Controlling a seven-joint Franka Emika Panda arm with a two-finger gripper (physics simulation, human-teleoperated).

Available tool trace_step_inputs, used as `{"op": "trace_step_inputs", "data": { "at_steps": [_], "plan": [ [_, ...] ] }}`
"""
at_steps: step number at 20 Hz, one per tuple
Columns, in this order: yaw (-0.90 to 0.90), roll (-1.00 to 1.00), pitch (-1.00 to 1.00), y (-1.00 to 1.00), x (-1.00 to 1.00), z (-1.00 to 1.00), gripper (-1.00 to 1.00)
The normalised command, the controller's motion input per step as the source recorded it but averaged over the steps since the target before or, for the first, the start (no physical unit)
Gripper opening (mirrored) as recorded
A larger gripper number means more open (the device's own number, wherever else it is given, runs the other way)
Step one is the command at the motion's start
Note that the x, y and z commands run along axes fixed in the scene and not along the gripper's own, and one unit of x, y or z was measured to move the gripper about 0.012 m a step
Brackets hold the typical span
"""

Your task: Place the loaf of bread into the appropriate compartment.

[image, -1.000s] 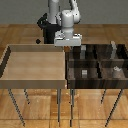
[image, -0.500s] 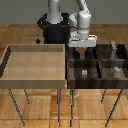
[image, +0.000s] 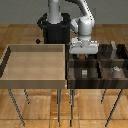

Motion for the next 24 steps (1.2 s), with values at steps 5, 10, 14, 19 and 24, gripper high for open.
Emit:
{"op": "trace_step_inputs", "data": {
  "at_steps": [5,10,14,19,24],
  "plan": [
    [0.00,0.00,0.00,0.00,0.00,0.00,-1.00],
    [0.00,0.00,0.00,0.00,0.00,0.00,1.00],
    [0.00,0.00,0.00,0.00,0.00,0.00,1.00],
    [0.00,0.00,0.00,0.00,0.00,0.00,1.00],
    [0.00,0.00,0.00,0.00,0.00,0.00,1.00]
  ]
}}
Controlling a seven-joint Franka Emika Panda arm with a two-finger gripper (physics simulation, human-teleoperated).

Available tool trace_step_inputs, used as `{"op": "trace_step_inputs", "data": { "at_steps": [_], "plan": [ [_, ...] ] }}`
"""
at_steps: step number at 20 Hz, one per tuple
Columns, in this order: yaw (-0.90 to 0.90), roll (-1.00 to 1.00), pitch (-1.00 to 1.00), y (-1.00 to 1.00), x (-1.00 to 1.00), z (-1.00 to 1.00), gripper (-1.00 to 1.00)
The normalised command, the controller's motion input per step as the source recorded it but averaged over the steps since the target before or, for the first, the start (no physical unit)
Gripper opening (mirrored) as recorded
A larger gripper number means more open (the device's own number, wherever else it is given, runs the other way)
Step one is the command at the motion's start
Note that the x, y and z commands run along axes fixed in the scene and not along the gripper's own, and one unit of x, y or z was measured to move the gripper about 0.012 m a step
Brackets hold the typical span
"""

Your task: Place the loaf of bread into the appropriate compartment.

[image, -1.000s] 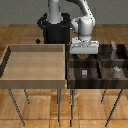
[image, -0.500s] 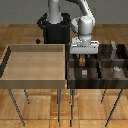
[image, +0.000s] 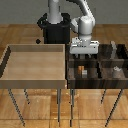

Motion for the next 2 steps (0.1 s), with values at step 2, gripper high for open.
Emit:
{"op": "trace_step_inputs", "data": {
  "at_steps": [2],
  "plan": [
    [0.00,0.00,0.00,0.00,0.00,0.00,1.00]
  ]
}}
